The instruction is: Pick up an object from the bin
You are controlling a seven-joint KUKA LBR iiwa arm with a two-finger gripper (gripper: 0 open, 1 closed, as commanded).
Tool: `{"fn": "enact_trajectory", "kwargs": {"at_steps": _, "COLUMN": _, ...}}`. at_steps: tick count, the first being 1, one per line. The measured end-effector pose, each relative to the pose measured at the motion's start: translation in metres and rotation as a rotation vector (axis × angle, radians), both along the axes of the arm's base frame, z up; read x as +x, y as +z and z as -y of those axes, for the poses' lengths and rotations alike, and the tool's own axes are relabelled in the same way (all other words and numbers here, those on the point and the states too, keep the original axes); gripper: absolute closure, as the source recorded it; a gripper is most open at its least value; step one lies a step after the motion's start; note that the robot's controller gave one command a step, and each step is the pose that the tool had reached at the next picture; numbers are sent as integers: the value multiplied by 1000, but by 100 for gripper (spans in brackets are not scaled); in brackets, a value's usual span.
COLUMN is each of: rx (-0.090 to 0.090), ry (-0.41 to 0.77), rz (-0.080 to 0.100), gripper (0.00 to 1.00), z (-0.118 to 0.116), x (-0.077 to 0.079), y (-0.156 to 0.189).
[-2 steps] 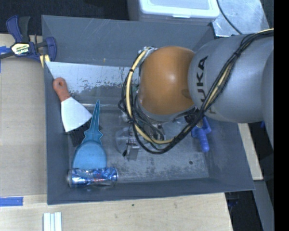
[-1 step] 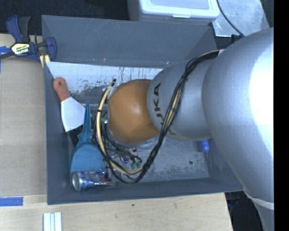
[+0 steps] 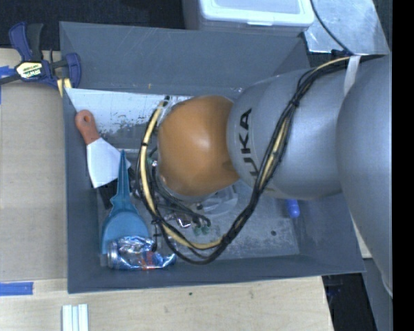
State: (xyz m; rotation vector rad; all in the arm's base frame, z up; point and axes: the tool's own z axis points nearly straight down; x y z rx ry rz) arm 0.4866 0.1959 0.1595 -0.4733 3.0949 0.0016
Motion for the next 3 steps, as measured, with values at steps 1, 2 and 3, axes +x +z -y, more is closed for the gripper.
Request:
{"fn": "enact_trajectory", "kwargs": {"at_steps": 1, "rx": 2, "ry": 90, "rz": 11, "gripper": 0, "z": -44, "x": 1, "y": -47}}
{"fn": "enact_trajectory", "kwargs": {"at_steps": 2, "rx": -2, "ry": 284, "rz": 10, "gripper": 0, "z": -47, "x": -1, "y": -87}}
{"fn": "enact_trajectory", "kwargs": {"at_steps": 3, "rx": 8, "ry": -6, "rz": 14, "gripper": 100, "z": -17, "x": 15, "y": -87}}
